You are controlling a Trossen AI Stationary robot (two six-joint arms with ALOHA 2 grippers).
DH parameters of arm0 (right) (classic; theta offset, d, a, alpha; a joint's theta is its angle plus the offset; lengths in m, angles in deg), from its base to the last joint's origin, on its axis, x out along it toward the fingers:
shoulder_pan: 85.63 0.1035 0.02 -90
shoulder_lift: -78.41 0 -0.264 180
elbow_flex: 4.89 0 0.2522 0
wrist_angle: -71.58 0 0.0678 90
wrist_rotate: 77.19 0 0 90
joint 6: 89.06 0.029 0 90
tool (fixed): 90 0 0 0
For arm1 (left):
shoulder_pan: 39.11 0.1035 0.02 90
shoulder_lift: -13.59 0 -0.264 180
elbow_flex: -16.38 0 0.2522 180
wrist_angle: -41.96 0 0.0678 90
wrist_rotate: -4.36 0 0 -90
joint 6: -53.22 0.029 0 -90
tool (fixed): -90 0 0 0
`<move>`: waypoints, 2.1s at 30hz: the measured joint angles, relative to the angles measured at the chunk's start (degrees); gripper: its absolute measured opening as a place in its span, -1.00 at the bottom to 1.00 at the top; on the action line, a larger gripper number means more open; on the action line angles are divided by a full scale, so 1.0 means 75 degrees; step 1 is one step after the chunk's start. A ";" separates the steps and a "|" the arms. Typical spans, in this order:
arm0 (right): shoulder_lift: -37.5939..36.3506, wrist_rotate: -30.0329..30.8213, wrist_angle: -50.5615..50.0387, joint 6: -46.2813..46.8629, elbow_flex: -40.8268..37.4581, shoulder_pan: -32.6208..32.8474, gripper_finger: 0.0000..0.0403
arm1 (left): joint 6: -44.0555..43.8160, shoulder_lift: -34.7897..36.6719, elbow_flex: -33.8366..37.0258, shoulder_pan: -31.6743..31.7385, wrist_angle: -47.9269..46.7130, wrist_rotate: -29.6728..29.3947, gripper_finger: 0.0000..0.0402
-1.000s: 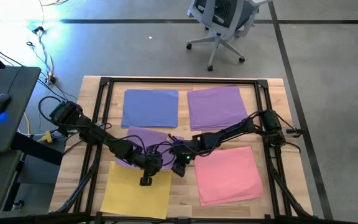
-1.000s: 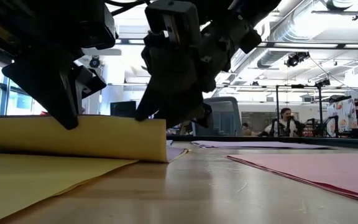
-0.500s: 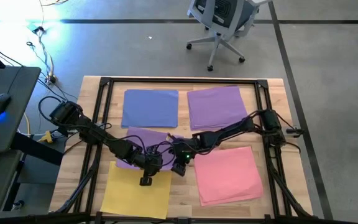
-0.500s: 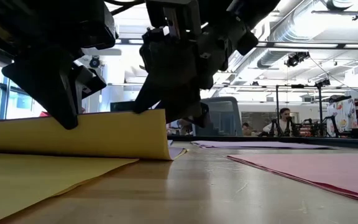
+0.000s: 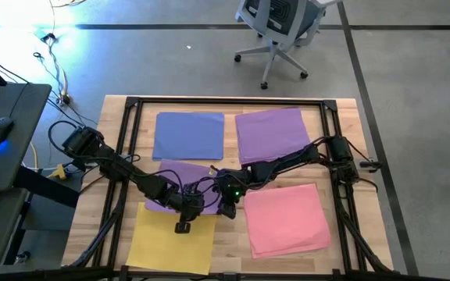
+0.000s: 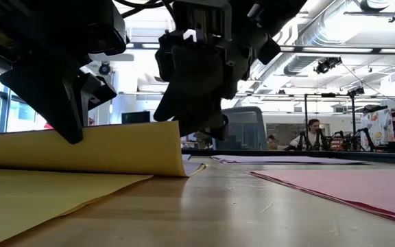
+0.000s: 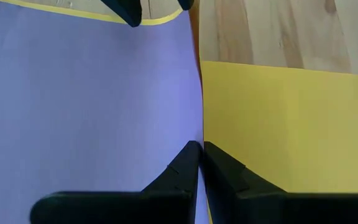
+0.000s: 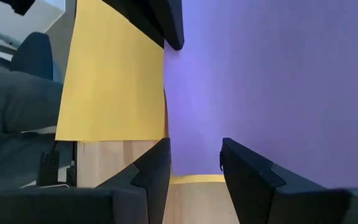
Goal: Organize paper
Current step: Stack the violet paper on the top right violet paper
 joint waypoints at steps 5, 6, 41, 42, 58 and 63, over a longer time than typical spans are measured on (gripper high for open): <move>0.0000 -0.0003 -0.0116 -0.0080 0.0000 0.0000 -0.38 | 0.0000 0.0000 0.0000 -0.0002 0.0003 0.0000 -1.00; 0.0000 0.0000 -0.0149 -0.0130 0.0000 0.0000 -0.38 | 0.0000 0.0000 0.0000 -0.0001 0.0003 -0.0003 -1.00; 0.0083 0.3584 0.0138 -0.1711 0.0003 0.1276 -0.38 | -0.0055 0.0000 0.0000 0.0020 0.0081 -0.0116 -1.00; 0.0089 0.3733 0.0133 -0.1691 0.0003 0.1305 -0.39 | -0.0058 0.0000 0.0000 0.0020 0.0085 -0.0119 -1.00; -0.0352 0.5405 -0.0805 -0.0122 0.0003 0.1659 -1.00 | -0.0199 0.1462 0.0000 0.0064 0.0116 -0.0204 -0.94; -0.1222 0.6146 -0.1754 -0.0121 0.0003 0.1740 -1.00 | -0.0190 0.2420 -0.0006 0.0064 0.0082 -0.0744 -0.83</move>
